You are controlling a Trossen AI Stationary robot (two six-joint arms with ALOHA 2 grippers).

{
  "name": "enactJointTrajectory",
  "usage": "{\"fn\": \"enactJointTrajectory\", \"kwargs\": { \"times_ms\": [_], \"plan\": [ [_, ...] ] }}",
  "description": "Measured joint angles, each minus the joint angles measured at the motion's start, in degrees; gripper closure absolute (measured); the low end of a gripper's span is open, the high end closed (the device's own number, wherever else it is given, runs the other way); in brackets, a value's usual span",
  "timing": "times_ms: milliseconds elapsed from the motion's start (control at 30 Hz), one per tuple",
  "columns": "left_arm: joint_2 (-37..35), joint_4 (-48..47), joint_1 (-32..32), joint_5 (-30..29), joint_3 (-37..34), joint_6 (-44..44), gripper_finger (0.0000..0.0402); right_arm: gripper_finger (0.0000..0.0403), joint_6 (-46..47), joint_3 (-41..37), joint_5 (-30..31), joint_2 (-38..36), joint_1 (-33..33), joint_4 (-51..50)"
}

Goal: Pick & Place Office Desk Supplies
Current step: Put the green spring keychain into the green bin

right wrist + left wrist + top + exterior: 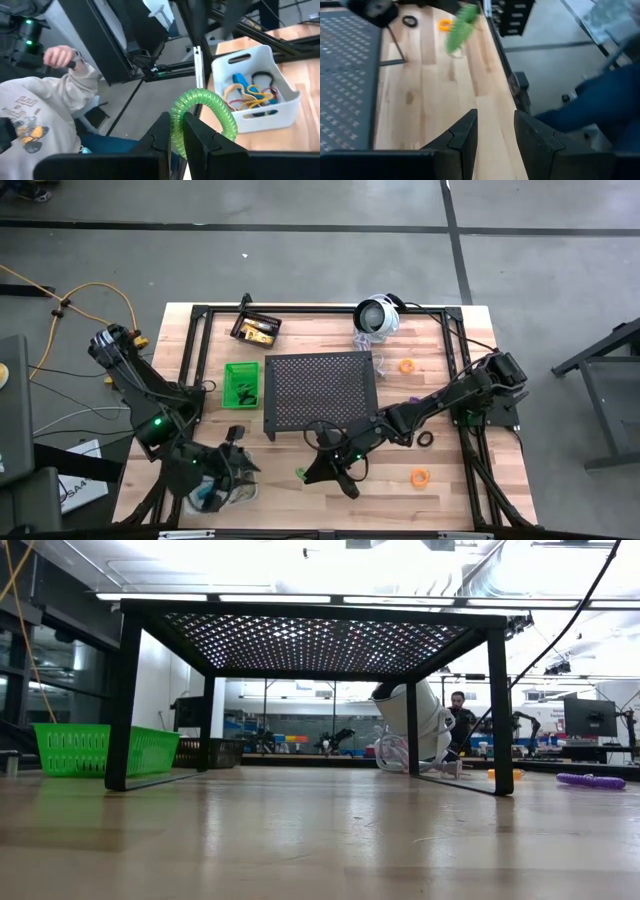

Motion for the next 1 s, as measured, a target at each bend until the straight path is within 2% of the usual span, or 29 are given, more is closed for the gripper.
{"fn": "enactJointTrajectory", "kwargs": {
  "times_ms": [267, 400, 500, 667, 767, 1000],
  "plan": [
    [0.0, 1.0, 9.2, 0.6, 0.0, 0.3, 0.0279, 0.0378, -1.0, 0.0, -3.8, 0.0, -1.7, 2.6],
    [0.0, 2.6, 12.9, 1.6, 0.0, 4.2, 0.0279, 0.0378, -1.5, 0.0, -4.1, 0.0, -2.8, 2.7],
    [0.0, 5.5, 15.1, 5.7, 0.0, 8.5, 0.0279, 0.0378, -2.5, 0.0, -5.5, 0.0, -3.6, 2.8],
    [0.0, 10.0, 17.4, 14.2, 0.0, 13.2, 0.0279, 0.0378, -3.0, 0.0, -6.6, 0.0, -4.8, 3.4],
    [0.0, 10.7, 18.2, 14.7, 0.0, 13.7, 0.0279, 0.0378, -3.1, 0.0, -8.9, 0.0, -5.2, 4.5],
    [0.0, 10.8, 19.5, 14.7, 0.0, 13.8, 0.0279, 0.0378, -5.8, 0.0, -9.8, 0.0, -5.8, 5.7]
  ]
}}
